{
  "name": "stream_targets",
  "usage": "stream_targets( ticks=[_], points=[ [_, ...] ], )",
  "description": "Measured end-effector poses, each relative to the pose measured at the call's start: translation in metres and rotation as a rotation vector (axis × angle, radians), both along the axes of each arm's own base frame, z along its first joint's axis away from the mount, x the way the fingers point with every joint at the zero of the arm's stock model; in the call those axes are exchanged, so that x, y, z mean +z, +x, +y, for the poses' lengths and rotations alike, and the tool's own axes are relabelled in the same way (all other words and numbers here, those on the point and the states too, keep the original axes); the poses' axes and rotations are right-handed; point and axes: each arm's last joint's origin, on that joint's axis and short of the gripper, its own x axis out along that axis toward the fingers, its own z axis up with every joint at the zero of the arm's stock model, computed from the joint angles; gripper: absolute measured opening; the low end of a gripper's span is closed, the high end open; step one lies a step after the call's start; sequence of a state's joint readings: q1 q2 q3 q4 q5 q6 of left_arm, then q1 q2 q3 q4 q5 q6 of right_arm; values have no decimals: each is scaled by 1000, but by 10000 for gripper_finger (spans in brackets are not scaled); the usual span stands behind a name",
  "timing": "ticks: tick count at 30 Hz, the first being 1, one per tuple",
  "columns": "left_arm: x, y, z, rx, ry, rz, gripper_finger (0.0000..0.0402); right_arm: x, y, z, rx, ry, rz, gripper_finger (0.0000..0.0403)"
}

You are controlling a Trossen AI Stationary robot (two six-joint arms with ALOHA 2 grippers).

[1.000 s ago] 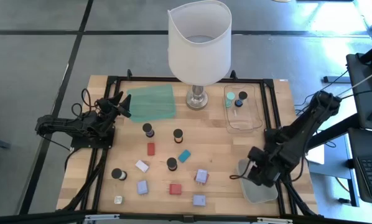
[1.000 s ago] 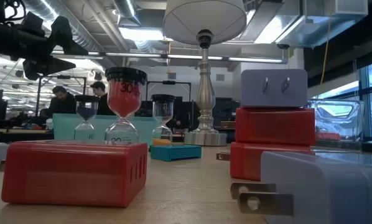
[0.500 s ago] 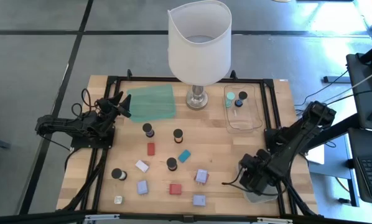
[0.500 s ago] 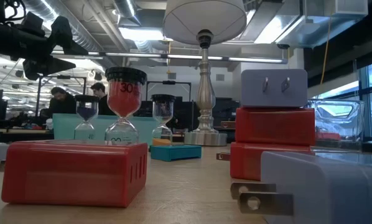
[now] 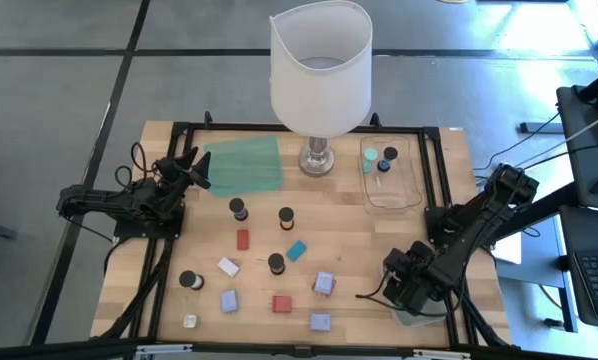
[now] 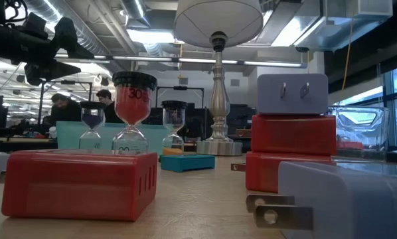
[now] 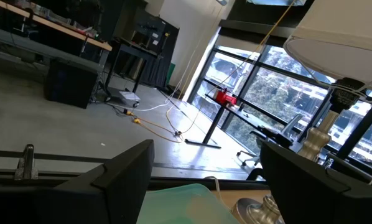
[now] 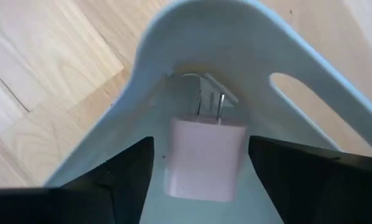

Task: Pick & Place Office items
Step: Put the pink charger adapter into the gray bin, then put the top violet charger adapter into the gray bin

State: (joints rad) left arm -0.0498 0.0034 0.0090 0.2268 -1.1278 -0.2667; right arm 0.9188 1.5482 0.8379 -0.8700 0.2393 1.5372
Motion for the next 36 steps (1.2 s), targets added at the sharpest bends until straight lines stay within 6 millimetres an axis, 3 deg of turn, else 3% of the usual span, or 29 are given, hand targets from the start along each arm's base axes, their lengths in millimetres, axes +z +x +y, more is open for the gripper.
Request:
stream_targets(
  ticks=[5, 9, 12, 17, 22, 25, 27, 32, 36],
  points=[
    [0, 0, 0, 0, 0, 0, 290, 1, 0, -1, -11, 56, 61, 294],
    [0, 0, 0, 0, 0, 0, 290, 11, -6, -10, -43, 130, 209, 303],
    [0, 0, 0, 0, 0, 0, 290, 24, -11, -17, -43, 150, 199, 304],
    [0, 0, 0, 0, 0, 0, 290, 48, -8, -30, -184, 155, -70, 304],
    [0, 0, 0, 0, 0, 0, 290, 69, 10, -42, -308, 53, -557, 304],
    [0, 0, 0, 0, 0, 0, 290, 81, 27, -41, -173, -132, -805, 304],
    [0, 0, 0, 0, 0, 0, 290, 89, 39, -37, -9, -266, -866, 304],
    [0, 0, 0, 0, 0, 0, 290, 101, 63, -29, 463, -457, -856, 296],
    [0, 0, 0, 0, 0, 0, 290, 104, 74, -36, 646, -553, -816, 284]
  ],
)
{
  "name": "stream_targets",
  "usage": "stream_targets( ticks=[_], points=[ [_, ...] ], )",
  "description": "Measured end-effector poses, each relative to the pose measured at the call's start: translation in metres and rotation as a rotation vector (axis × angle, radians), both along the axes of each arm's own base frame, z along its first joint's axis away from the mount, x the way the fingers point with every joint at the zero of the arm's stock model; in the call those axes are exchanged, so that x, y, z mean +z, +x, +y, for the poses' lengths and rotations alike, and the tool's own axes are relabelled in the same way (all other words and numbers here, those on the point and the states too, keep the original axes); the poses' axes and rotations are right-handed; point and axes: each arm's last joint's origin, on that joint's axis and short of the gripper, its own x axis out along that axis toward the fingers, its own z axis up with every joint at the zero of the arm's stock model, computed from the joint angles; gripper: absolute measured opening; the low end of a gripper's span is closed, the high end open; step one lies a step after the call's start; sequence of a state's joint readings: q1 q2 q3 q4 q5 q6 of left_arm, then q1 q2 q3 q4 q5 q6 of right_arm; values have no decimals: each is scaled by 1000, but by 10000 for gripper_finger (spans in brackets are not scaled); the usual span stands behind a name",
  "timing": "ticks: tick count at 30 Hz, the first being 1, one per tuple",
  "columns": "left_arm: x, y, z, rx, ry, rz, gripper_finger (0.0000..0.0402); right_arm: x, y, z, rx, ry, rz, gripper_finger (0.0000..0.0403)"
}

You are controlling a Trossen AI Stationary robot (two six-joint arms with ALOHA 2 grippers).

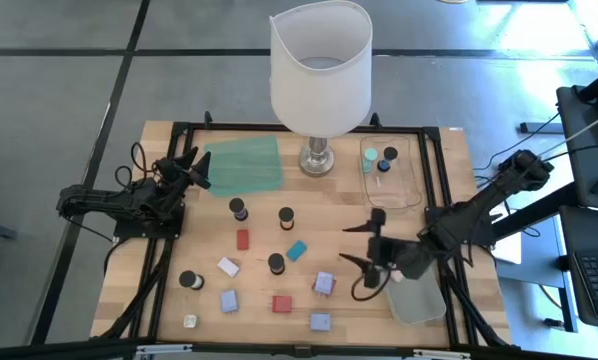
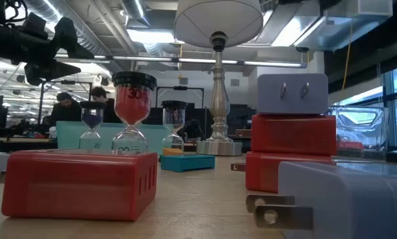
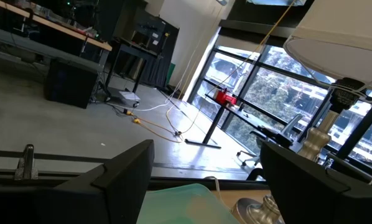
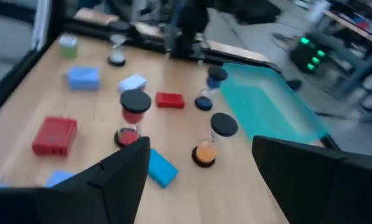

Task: Pick & Place Office items
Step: Put the top violet charger adapter into the gray bin

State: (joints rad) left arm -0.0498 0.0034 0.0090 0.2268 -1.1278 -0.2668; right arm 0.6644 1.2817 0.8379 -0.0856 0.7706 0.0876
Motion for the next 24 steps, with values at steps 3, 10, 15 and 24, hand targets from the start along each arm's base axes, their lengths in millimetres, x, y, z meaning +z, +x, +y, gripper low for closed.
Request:
stream_targets(
  ticks=[3, 10, 15, 24],
  points=[
    [0, 0, 0, 0, 0, 0, 290, 1, 4, -6, 122, -14, 48, 278],
    [0, 0, 0, 0, 0, 0, 290, 2, 16, -24, 342, -16, 114, 270],
    [0, 0, 0, 0, 0, 0, 290, 5, 29, -47, 265, 18, 79, 269],
    [0, 0, 0, 0, 0, 0, 290, 4, 33, -46, 515, 82, 93, 269]
  ],
)
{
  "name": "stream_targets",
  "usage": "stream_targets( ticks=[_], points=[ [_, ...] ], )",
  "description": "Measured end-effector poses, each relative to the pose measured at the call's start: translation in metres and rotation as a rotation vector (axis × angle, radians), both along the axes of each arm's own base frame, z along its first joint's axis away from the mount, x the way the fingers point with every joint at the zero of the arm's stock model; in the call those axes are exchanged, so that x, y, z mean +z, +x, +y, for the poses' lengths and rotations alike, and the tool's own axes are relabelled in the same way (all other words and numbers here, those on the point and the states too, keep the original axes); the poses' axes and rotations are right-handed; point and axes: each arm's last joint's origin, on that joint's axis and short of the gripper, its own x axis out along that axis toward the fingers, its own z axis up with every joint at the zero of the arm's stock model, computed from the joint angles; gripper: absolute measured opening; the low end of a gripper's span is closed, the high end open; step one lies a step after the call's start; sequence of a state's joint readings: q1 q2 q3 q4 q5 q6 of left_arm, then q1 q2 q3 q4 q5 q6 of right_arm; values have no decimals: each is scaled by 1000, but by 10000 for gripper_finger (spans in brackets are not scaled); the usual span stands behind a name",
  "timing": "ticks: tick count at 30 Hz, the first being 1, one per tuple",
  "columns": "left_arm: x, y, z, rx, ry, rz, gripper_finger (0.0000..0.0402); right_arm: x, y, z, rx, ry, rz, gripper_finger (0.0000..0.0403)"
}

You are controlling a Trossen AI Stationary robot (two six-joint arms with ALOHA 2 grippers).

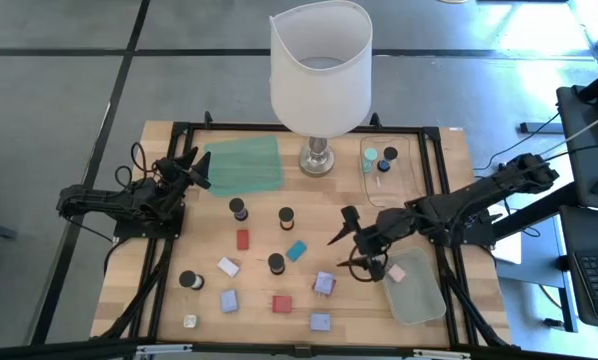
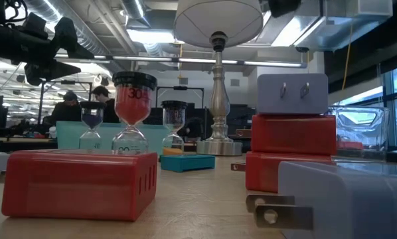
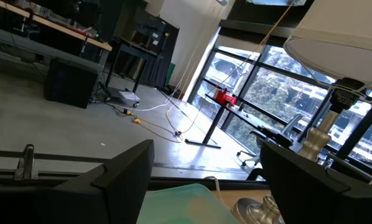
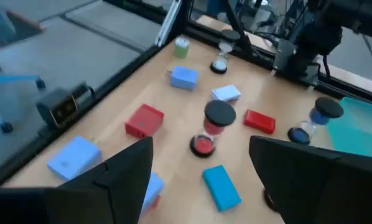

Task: Pick & Place Office items
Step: Put the top violet charger adapter into the gray bin

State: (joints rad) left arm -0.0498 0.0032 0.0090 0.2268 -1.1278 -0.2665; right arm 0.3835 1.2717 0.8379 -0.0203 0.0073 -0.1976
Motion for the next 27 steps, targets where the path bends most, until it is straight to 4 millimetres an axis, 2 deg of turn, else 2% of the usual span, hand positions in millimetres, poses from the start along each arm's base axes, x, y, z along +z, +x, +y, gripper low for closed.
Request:
stream_targets(
  ticks=[10, 20, 27],
  points=[
    [0, 0, 0, 0, 0, 0, 290, -12, 0, 5, 266, -51, 46, 269],
    [0, 0, 0, 0, 0, 0, 290, -13, 9, -22, 184, 9, 85, 269],
    [0, 0, 0, 0, 0, 0, 290, -16, 1, -7, 327, -14, 104, 273]
  ],
)
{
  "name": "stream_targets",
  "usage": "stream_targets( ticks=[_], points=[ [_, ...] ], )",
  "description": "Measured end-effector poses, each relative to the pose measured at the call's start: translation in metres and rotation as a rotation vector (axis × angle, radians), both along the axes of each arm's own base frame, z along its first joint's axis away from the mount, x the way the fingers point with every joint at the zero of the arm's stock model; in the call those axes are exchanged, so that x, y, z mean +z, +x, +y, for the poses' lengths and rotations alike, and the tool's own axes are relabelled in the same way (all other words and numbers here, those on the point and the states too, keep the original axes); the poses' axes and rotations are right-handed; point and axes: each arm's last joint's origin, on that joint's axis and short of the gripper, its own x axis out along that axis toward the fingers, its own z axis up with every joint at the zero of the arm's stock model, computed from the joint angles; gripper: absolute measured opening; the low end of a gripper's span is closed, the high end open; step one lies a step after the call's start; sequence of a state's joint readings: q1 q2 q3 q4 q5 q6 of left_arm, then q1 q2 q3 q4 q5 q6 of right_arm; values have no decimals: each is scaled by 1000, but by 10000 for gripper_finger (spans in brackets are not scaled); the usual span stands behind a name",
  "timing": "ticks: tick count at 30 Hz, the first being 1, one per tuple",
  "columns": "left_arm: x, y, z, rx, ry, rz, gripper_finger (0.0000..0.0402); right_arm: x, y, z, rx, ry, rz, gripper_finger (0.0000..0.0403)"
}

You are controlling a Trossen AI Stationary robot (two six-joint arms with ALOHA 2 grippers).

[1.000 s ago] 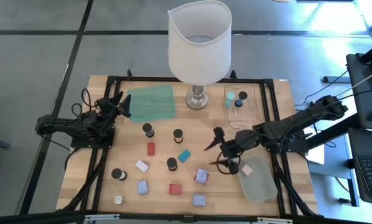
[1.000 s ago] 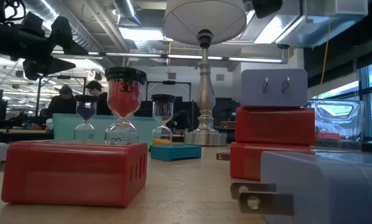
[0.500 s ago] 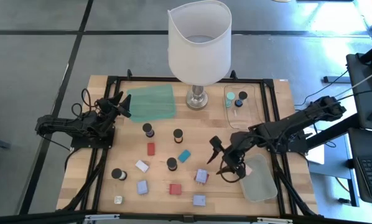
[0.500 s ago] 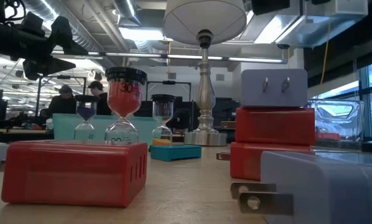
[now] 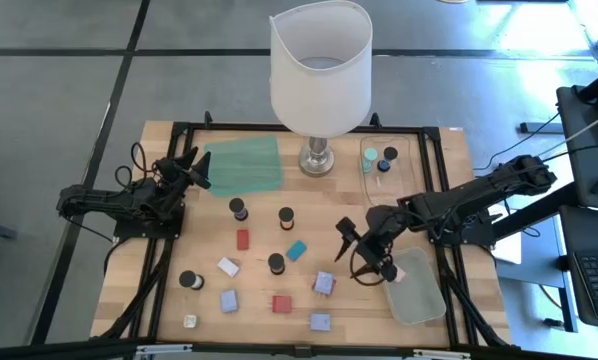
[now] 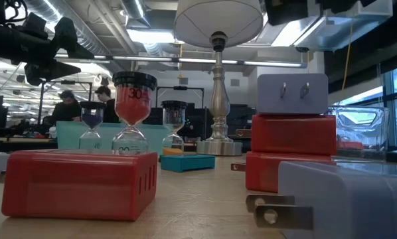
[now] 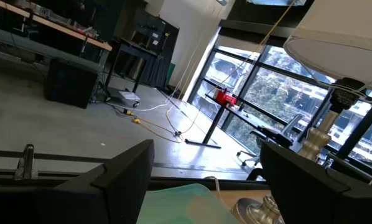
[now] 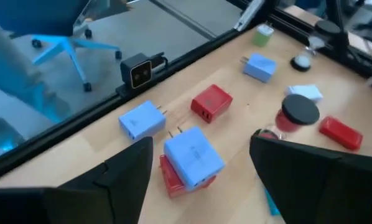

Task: Pick & Place Office items
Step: Put the top violet charger adapter into the gray bin

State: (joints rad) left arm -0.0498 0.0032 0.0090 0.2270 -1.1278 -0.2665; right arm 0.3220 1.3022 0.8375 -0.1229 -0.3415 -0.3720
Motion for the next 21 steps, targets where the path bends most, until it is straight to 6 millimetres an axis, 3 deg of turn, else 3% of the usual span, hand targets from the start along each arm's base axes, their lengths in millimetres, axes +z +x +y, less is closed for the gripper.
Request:
stream_targets(
  ticks=[8, 13, 21],
  points=[
    [0, 0, 0, 0, 0, 0, 290, -6, 3, 4, 6, -39, -7, 338],
    [0, 0, 0, 0, 0, 0, 290, -21, 18, 10, 28, -32, -16, 380],
    [0, 0, 0, 0, 0, 0, 290, -35, 50, 23, 110, -40, 62, 391]
  ],
)
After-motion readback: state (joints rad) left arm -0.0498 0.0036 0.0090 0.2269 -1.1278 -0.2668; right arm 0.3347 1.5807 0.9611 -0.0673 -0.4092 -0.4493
